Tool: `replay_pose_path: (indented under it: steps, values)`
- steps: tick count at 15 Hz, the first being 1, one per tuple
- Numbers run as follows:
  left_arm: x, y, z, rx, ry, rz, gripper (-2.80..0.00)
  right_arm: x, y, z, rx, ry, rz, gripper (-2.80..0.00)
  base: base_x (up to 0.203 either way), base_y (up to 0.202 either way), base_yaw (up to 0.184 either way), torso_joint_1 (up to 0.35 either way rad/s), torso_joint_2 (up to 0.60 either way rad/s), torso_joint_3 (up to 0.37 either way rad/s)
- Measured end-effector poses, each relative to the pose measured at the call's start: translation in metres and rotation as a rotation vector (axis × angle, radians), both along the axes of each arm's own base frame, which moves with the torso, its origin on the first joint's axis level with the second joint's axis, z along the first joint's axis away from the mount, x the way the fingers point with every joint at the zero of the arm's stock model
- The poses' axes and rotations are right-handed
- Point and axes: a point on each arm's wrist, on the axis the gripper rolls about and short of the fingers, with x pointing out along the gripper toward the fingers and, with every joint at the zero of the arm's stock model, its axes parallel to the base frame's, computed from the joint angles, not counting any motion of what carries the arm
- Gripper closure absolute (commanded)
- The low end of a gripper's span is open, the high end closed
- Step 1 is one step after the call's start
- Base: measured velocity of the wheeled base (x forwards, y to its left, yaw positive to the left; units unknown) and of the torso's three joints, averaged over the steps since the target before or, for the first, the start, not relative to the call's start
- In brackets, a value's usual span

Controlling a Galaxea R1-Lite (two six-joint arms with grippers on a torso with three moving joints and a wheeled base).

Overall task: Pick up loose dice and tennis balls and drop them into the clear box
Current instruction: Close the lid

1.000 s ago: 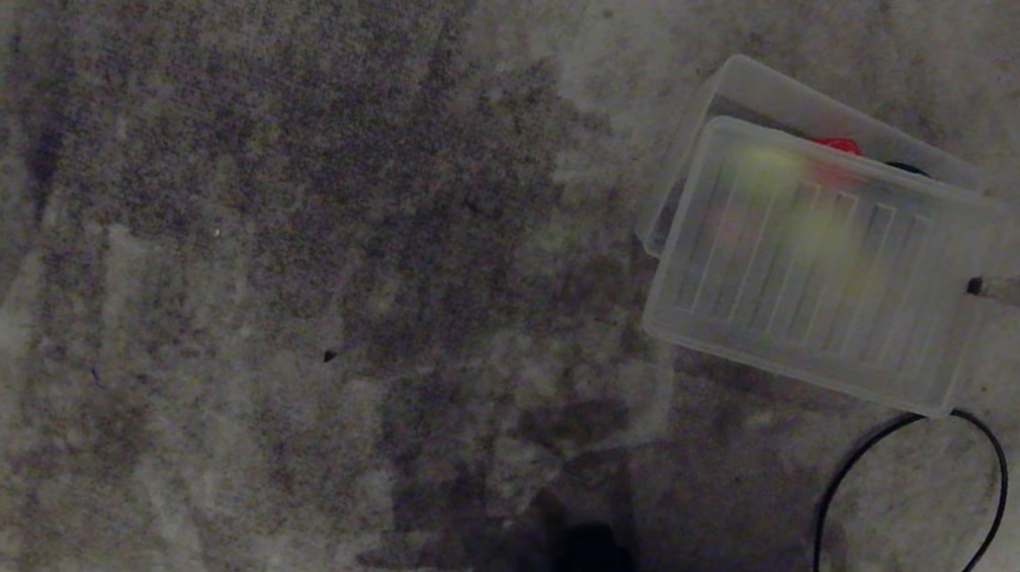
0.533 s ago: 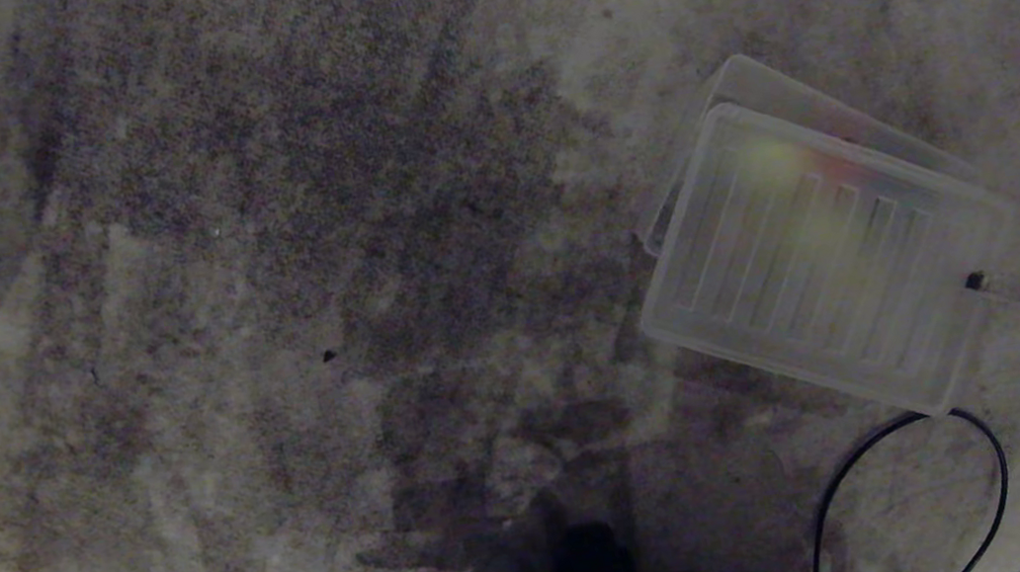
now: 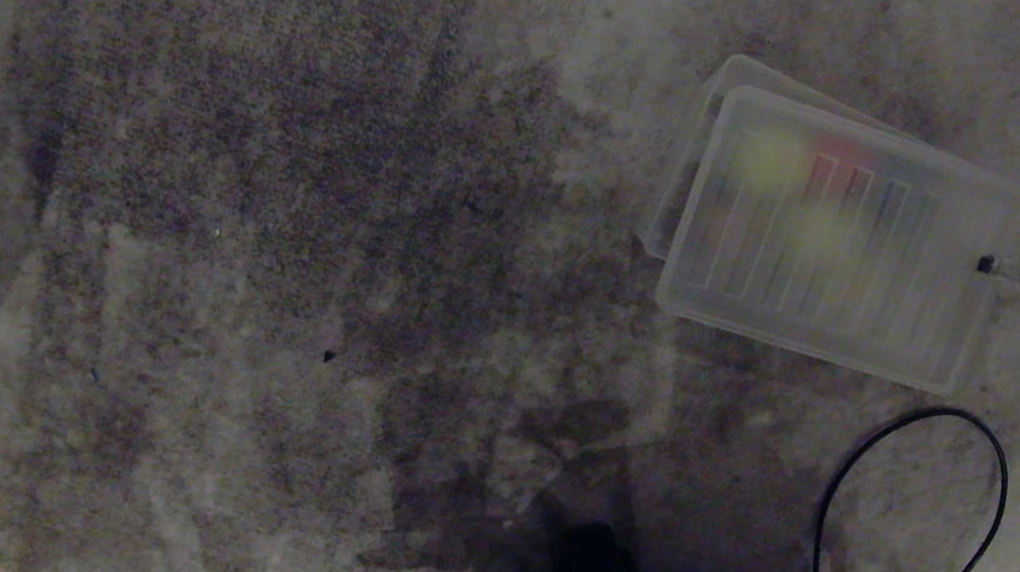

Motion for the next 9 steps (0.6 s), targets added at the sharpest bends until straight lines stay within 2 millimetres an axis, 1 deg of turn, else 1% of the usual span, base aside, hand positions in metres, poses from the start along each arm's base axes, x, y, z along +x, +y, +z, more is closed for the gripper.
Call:
replay_pose_path:
  steps: [2, 7, 8, 9]
  values:
    - [0.000, 0.000, 0.000, 0.000, 0.000, -0.001, 0.00, 0.004, -0.001, 0.001, -0.008, -0.026, -0.002, 0.00, 0.000, 0.000, 0.000, 0.000, 0.00, 0.000]
    - [0.000, 0.000, 0.000, -0.001, 0.000, -0.001, 0.00, 0.012, -0.004, -0.007, 0.000, 0.000, -0.003, 0.00, 0.000, 0.000, 0.000, 0.000, 0.00, 0.000]
    - [0.000, 0.000, 0.000, 0.000, 0.000, -0.001, 0.00, 0.013, -0.004, -0.007, -0.001, -0.008, -0.001, -2.80, 0.000, 0.000, 0.000, 0.000, 0.00, 0.000]
    - [0.000, 0.000, 0.000, 0.000, 0.000, -0.001, 0.00, 0.014, -0.004, -0.007, 0.000, -0.015, 0.008, -2.80, 0.000, 0.000, 0.000, 0.000, 0.00, 0.000]
